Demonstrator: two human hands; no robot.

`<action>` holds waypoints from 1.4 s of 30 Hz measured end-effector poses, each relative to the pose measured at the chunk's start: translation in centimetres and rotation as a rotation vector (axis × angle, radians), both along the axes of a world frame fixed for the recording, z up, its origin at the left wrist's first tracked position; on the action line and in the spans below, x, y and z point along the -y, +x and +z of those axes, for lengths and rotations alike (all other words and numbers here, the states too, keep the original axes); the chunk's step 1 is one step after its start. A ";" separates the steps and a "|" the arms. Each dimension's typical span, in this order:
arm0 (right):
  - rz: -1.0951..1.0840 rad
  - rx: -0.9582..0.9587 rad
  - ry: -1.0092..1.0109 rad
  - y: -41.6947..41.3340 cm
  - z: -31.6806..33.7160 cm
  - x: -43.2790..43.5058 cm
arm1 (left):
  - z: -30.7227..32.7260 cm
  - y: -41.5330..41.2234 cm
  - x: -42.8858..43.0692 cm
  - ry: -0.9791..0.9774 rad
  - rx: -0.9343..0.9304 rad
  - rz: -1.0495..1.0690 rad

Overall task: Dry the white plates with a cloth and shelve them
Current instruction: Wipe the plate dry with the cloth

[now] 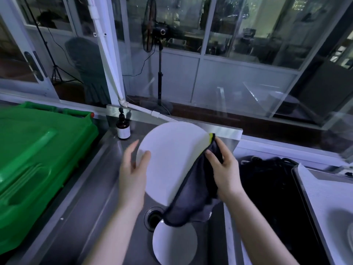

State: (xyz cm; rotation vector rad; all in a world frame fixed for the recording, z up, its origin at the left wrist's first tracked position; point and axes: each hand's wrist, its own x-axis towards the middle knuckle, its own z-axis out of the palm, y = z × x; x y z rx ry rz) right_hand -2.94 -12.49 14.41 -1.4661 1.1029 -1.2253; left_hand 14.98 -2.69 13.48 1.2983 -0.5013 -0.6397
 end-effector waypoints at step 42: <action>0.391 -0.296 -0.236 -0.6 3.9 -0.2 | 3.5 4.2 -0.4 0.148 0.388 -0.368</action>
